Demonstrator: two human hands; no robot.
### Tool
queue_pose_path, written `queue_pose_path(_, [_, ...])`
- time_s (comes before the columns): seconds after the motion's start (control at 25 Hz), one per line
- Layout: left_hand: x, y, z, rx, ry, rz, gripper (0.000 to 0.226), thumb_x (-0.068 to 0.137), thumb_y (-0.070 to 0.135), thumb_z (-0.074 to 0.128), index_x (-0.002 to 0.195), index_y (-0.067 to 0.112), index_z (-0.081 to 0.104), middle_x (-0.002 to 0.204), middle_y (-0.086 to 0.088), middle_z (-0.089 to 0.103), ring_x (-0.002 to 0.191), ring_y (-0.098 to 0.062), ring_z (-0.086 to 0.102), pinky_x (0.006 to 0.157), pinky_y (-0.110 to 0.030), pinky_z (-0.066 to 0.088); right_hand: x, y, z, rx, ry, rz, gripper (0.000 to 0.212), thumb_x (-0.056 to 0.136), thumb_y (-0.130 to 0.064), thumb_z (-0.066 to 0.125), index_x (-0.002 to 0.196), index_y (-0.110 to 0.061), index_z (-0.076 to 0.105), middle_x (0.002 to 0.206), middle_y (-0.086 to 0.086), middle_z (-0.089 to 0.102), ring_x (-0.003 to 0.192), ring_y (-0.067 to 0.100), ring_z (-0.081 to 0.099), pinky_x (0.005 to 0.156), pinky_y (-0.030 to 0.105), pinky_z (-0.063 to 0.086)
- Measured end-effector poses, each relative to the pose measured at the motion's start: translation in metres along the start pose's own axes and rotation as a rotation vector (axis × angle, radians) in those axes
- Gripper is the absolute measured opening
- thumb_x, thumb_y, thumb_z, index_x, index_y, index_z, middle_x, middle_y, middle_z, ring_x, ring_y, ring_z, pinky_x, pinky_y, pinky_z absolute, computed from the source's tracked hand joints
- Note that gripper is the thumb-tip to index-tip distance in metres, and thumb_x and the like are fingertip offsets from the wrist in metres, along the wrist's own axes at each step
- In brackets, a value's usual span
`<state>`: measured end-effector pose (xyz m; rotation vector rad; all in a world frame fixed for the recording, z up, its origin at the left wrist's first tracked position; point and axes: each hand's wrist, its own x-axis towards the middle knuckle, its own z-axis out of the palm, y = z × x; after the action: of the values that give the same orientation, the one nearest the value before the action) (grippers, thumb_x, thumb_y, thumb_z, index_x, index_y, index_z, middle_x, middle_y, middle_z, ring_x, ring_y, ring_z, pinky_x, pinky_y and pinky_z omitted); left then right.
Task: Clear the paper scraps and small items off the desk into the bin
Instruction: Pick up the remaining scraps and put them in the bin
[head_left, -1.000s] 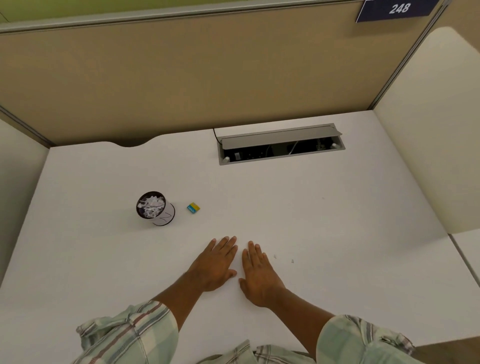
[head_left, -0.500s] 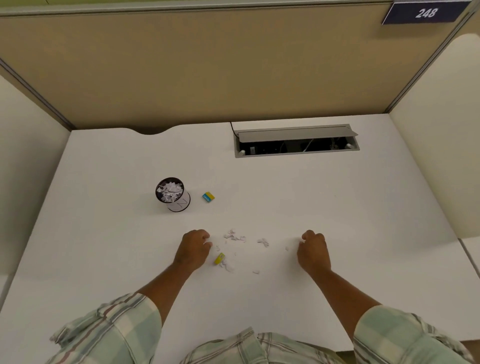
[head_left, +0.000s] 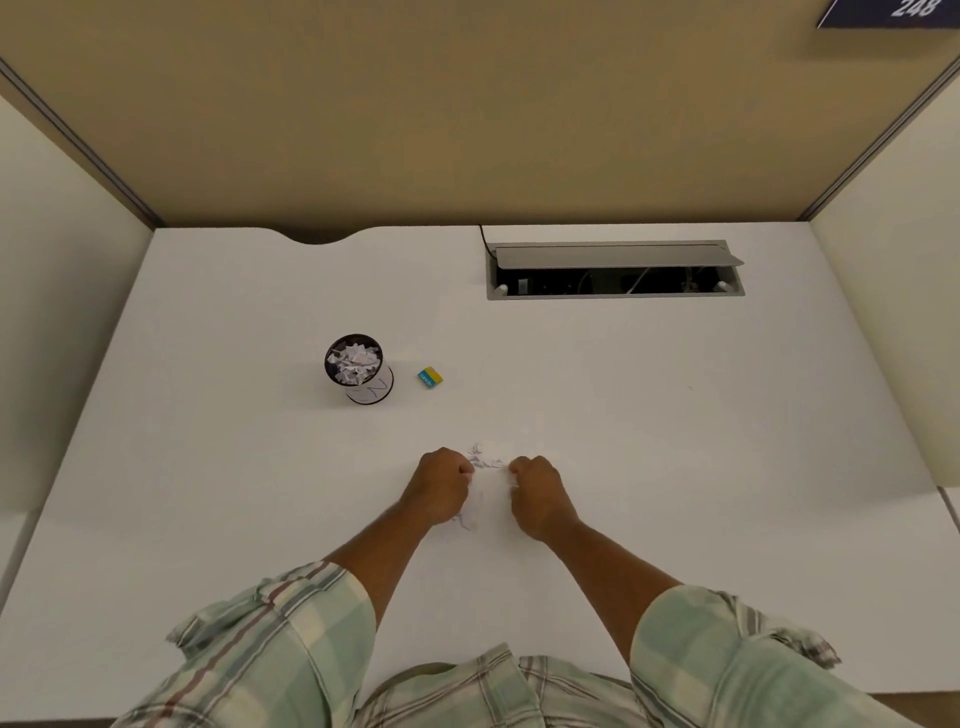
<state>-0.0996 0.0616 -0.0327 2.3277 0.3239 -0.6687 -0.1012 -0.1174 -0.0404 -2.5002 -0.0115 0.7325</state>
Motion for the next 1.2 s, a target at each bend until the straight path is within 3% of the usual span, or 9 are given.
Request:
queue_pose_path(0.16, [-0.010, -0.012, -0.012, -0.108, 0.090, -0.006, 0.026, 0.095, 0.007, 0.054, 0.106, 0.010, 0.078, 0.112, -0.002, 0.076, 0.102, -0.012, 0.066, 0.083, -0.017, 0.043, 0.000, 0.008, -0.005, 0.107, 0.005, -0.006, 0.019, 0.086, -0.013, 0.057, 0.101, -0.015, 0.069, 0.100, 0.005, 0.071, 0.094, 0.023, 0.064, 0.078, 0.025, 0.046])
queue_pose_path(0.28, [-0.023, -0.039, -0.020, -0.157, 0.212, -0.113, 0.026, 0.090, 0.007, 0.056, 0.101, 0.013, 0.078, 0.108, 0.001, 0.077, 0.103, -0.015, 0.067, 0.084, -0.017, 0.041, -0.009, 0.029, -0.019, 0.160, 0.071, 0.123, 0.011, 0.085, -0.017, 0.070, 0.095, -0.015, 0.066, 0.094, 0.002, 0.070, 0.088, 0.021, 0.064, 0.074, 0.025, 0.047])
queue_pose_path(0.48, [-0.056, -0.057, -0.003, -0.158, 0.178, -0.241, 0.006, 0.076, 0.016, 0.077, 0.082, 0.018, 0.076, 0.086, 0.003, 0.074, 0.086, -0.017, 0.070, 0.073, -0.019, 0.044, -0.030, 0.047, -0.008, 0.186, -0.020, 0.292, 0.042, 0.064, -0.036, 0.090, 0.075, -0.020, 0.053, 0.076, 0.006, 0.068, 0.066, 0.027, 0.070, 0.059, 0.035, 0.058])
queue_pose_path(0.68, [-0.067, -0.039, 0.025, -0.207, 0.198, -0.319, 0.024, 0.074, 0.027, 0.083, 0.058, 0.016, 0.070, 0.063, 0.004, 0.071, 0.066, -0.016, 0.069, 0.062, -0.022, 0.050, -0.027, 0.020, 0.015, 0.195, -0.063, 0.238, 0.042, 0.064, -0.026, 0.091, 0.072, -0.019, 0.050, 0.073, 0.008, 0.068, 0.065, 0.031, 0.072, 0.058, 0.041, 0.061])
queue_pose_path(0.8, [-0.060, -0.031, 0.032, -0.215, 0.205, -0.315, 0.028, 0.073, 0.033, 0.083, 0.058, 0.017, 0.067, 0.065, 0.000, 0.071, 0.066, -0.020, 0.067, 0.060, -0.024, 0.049, -0.015, 0.000, 0.019, 0.162, -0.066, 0.190, 0.035, 0.075, -0.023, 0.086, 0.074, -0.018, 0.051, 0.073, 0.002, 0.062, 0.065, 0.027, 0.068, 0.055, 0.034, 0.055])
queue_pose_path(0.88, [-0.056, -0.029, 0.033, -0.213, 0.202, -0.318, 0.031, 0.069, 0.039, 0.087, 0.061, 0.018, 0.066, 0.067, 0.001, 0.069, 0.067, -0.019, 0.064, 0.059, -0.024, 0.045, -0.005, -0.014, 0.019, 0.126, -0.041, 0.139, 0.029, 0.080, -0.024, 0.081, 0.078, -0.016, 0.053, 0.079, 0.006, 0.066, 0.071, 0.029, 0.068, 0.061, 0.036, 0.058])
queue_pose_path(1.04, [-0.063, -0.029, 0.031, -0.280, 0.262, -0.310, 0.053, 0.059, 0.043, 0.094, 0.083, 0.018, 0.055, 0.080, 0.004, 0.062, 0.074, -0.016, 0.058, 0.053, -0.021, 0.035, 0.009, -0.031, 0.005, 0.077, -0.006, 0.063, 0.019, 0.088, -0.023, 0.071, 0.081, -0.019, 0.054, 0.091, 0.007, 0.066, 0.078, 0.023, 0.062, 0.071, 0.038, 0.057])
queue_pose_path(1.12, [-0.069, -0.024, 0.032, -0.268, 0.272, -0.292, 0.065, 0.058, 0.043, 0.094, 0.099, 0.018, 0.050, 0.091, 0.006, 0.056, 0.082, -0.015, 0.055, 0.058, -0.019, 0.036, 0.015, -0.033, -0.005, -0.051, 0.038, -0.081, 0.012, 0.091, -0.027, 0.067, 0.098, -0.020, 0.059, 0.108, 0.005, 0.061, 0.091, 0.022, 0.061, 0.078, 0.040, 0.058])
queue_pose_path(1.2, [-0.069, -0.019, 0.035, -0.240, 0.272, -0.285, 0.071, 0.060, 0.044, 0.093, 0.109, 0.020, 0.048, 0.097, 0.006, 0.053, 0.087, -0.014, 0.053, 0.065, -0.019, 0.038, 0.021, -0.035, -0.009, -0.237, 0.008, -0.253, 0.033, 0.095, -0.032, 0.063, 0.127, -0.023, 0.057, 0.131, 0.003, 0.053, 0.113, 0.023, 0.057, 0.089, 0.041, 0.055])
